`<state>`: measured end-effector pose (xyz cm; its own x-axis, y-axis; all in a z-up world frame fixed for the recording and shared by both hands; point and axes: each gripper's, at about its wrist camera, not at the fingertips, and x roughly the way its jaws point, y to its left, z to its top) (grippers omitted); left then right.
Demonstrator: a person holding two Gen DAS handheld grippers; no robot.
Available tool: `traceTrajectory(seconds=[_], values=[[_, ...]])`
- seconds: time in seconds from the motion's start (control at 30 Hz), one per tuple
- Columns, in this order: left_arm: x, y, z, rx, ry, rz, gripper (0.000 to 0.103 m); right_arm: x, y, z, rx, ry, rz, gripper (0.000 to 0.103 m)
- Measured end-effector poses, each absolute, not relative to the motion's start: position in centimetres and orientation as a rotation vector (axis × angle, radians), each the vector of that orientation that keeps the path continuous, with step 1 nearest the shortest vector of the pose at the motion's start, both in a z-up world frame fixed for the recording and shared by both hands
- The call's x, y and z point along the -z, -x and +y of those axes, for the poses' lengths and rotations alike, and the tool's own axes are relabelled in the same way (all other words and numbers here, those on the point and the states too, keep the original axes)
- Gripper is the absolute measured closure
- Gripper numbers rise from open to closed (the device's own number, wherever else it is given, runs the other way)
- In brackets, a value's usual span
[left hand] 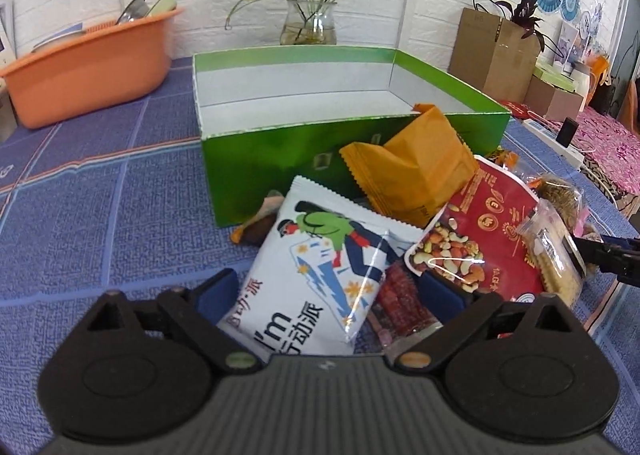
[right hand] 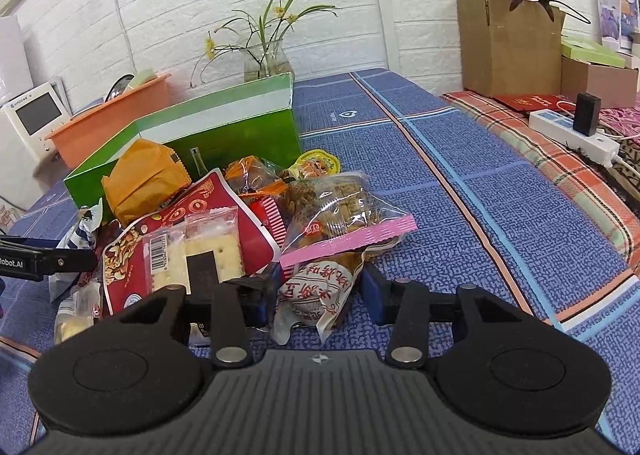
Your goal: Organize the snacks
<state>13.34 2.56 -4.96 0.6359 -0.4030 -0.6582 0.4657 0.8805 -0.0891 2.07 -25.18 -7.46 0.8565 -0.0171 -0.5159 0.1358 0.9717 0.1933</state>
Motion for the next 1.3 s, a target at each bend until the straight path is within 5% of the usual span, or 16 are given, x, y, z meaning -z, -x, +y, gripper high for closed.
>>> traceTrajectory(seconds=[0.13,0.4,0.83,1.3], values=[[4.7,-12.5,2.3,0.531,-0.072,0.722,0.031,7.4,-2.0,-25.2,0.072,-0.21,0.541,0.03],[4.4,-10.0,2.4,0.516,-0.063,0.692,0.042,7.3,-0.7,-25.0,0.046,-0.202,0.553,0.031],[2.9,-4.1,6.3,0.428,0.066,0.64,0.043,6.1,3.8,-24.1,-0.013,-0.19,0.518,0.031],[-4.2,-4.7,6.3,0.311,0.038,0.39,0.043,-0.5,1.4,-21.2,-0.261,-0.074,0.256,0.031]])
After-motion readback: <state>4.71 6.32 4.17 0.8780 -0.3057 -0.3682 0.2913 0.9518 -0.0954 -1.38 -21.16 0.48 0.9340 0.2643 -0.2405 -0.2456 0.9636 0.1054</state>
